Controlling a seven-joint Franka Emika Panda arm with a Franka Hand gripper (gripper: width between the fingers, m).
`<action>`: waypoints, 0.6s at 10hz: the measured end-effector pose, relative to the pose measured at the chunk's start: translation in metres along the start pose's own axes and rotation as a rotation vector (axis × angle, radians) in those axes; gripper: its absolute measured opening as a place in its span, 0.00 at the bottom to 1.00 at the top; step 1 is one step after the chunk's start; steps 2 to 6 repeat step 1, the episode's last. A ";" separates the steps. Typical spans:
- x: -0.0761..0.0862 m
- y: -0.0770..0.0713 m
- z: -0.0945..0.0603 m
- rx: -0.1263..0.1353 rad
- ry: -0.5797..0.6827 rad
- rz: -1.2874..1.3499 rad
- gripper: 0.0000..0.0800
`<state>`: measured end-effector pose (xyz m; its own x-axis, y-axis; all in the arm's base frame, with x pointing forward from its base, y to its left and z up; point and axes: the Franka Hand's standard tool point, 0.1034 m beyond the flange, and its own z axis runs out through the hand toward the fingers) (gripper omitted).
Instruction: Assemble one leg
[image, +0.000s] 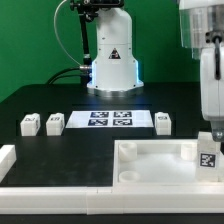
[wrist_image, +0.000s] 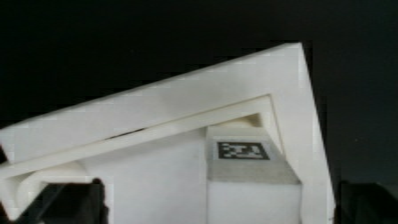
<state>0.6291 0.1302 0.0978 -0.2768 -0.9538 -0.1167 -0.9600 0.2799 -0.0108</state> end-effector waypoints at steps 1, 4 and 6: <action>0.000 0.001 0.002 -0.002 0.002 -0.001 0.81; 0.000 0.001 0.002 -0.002 0.002 -0.001 0.81; 0.000 0.001 0.002 -0.002 0.002 -0.001 0.81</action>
Offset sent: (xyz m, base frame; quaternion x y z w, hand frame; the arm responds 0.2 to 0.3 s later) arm 0.0000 0.0000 0.0000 0.0000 0.0000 0.0000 1.0000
